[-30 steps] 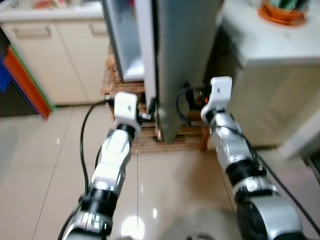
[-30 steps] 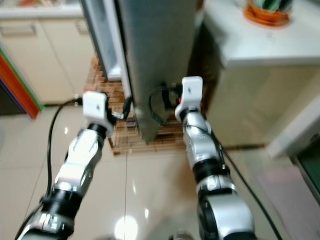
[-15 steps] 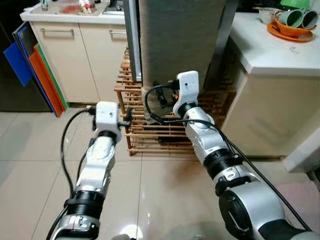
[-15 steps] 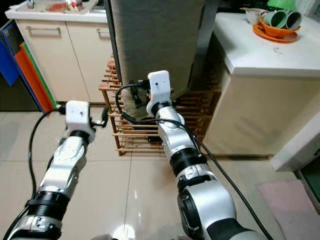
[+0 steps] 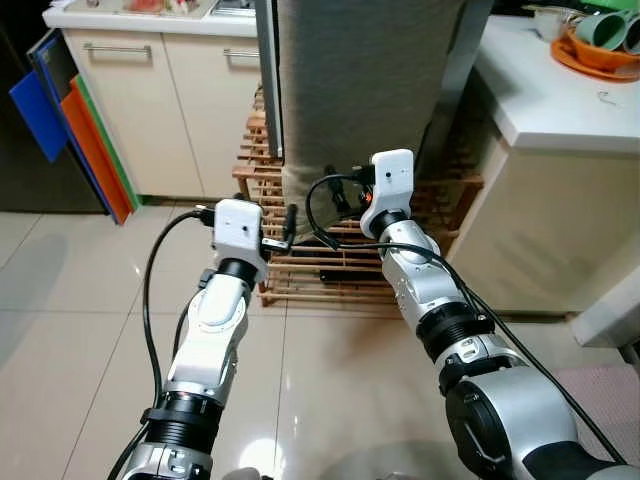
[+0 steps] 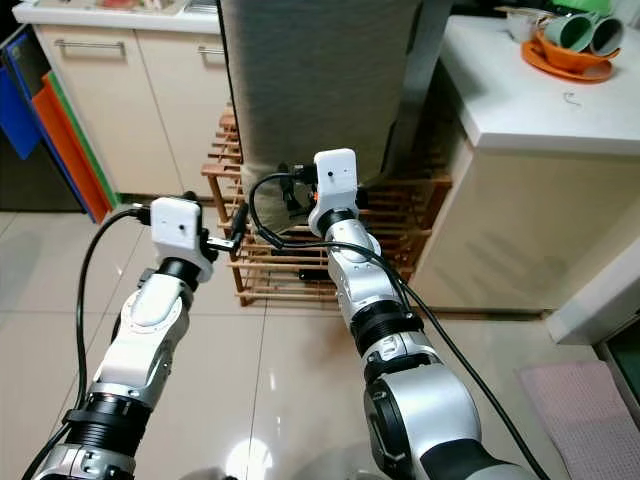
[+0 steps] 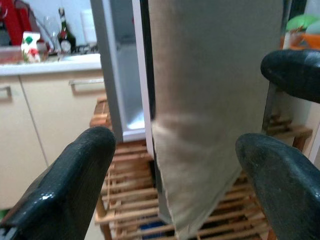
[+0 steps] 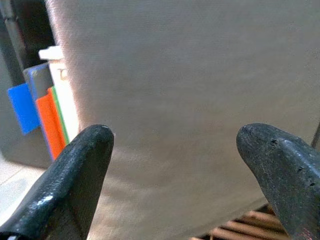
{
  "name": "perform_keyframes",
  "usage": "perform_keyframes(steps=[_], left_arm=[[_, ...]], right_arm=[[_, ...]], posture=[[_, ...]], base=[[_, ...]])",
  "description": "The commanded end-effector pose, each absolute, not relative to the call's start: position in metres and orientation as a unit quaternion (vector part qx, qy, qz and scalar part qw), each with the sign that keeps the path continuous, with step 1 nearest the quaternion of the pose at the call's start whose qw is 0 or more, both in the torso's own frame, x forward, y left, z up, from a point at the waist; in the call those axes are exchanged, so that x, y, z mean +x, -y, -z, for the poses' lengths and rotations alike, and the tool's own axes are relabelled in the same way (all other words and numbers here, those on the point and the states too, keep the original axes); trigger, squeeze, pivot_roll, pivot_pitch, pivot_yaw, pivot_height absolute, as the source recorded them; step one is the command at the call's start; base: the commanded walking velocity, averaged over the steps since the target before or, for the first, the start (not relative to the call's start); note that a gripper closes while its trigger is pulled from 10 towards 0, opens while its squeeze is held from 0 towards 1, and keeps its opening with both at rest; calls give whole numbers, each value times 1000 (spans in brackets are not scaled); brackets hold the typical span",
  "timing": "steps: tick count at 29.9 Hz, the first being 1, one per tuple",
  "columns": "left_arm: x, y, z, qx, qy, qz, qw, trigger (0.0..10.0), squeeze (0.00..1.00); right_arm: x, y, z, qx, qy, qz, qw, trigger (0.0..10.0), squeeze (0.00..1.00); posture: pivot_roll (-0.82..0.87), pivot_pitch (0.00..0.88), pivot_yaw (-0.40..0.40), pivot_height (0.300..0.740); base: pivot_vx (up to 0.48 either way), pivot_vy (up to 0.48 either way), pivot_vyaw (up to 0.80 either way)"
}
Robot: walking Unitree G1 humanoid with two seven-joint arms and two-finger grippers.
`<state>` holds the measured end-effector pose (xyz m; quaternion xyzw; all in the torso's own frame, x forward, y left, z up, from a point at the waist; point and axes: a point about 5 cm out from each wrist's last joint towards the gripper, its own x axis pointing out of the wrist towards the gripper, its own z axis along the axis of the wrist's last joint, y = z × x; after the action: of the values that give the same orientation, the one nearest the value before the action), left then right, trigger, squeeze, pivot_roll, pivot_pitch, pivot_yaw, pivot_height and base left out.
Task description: Restocking fridge
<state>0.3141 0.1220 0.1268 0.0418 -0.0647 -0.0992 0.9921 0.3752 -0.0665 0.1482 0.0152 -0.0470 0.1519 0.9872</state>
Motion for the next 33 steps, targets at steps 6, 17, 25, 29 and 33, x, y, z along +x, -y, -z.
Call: perform_keyframes(steps=[6,17,25,29,33], left_arm=[[308,-125,-129,41,77,106,991,10000,0],[307,-130,-131,39,80,92,992,10000,0],[308,-128,-132,48,76,92,992,10000,0],[307,-126,-132,54,76,96,991,10000,0],[308,-124,-135,53,82,101,990,10000,0]], right_arm=[[380,70,-156,12,57,-144,988,10000,0],[387,70,-165,-3,58,-145,988,10000,0],[393,57,-183,-2,68,-157,985,10000,0],[392,57,-185,14,82,-154,985,10000,0],[384,64,-174,32,94,-143,985,10000,0]], posture=[[9,0,-7,740],[20,0,-11,740],[42,0,-18,740],[45,0,-19,740],[28,0,-12,740]], base=[[325,353,0],[107,138,0],[0,0,0],[0,0,0],[0,0,0]])
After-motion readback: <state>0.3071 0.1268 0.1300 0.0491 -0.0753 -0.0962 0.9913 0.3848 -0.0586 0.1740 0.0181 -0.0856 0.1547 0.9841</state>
